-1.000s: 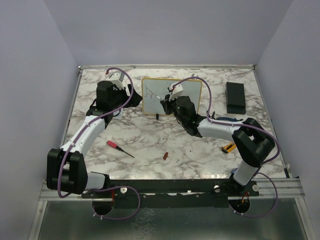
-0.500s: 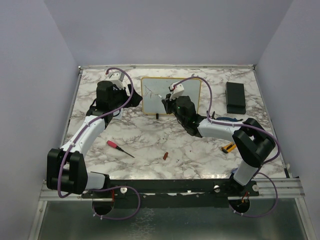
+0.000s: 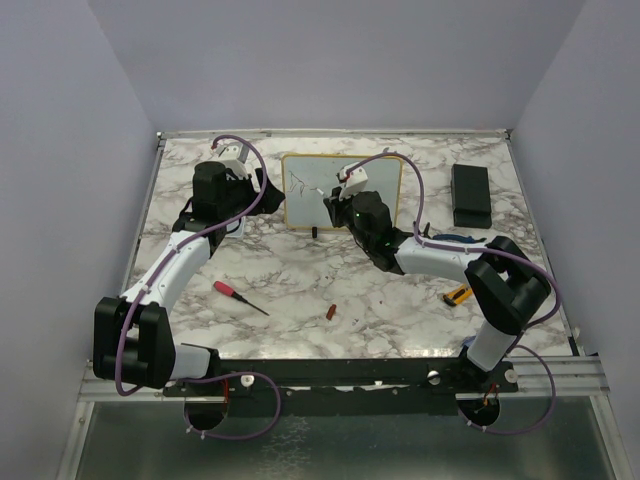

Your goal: Write a sentence on the whiteboard

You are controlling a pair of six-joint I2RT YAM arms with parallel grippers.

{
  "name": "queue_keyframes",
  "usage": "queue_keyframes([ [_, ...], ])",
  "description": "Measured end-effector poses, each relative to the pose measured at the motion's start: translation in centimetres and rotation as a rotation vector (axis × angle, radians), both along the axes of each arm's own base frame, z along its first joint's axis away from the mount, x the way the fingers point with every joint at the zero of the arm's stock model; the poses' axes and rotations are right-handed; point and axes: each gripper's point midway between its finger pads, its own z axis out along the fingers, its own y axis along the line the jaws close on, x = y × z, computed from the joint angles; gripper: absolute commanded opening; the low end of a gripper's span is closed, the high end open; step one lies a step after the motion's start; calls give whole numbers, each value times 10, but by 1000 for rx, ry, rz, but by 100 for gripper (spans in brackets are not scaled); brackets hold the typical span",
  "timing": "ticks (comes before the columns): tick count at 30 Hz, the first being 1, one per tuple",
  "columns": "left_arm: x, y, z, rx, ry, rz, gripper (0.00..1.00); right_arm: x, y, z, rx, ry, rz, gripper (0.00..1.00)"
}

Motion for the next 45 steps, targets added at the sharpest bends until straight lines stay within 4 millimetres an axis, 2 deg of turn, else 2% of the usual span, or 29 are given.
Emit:
queue_keyframes([
  [24, 0, 0, 0, 0, 0, 0, 76, 1, 9, 11, 20, -18, 34, 1],
  [34, 0, 0, 0, 0, 0, -1, 76, -1, 15, -3, 16, 12, 62, 1],
  [45, 0, 0, 0, 0, 0, -1, 76, -5, 12, -15, 12, 38, 59, 1],
])
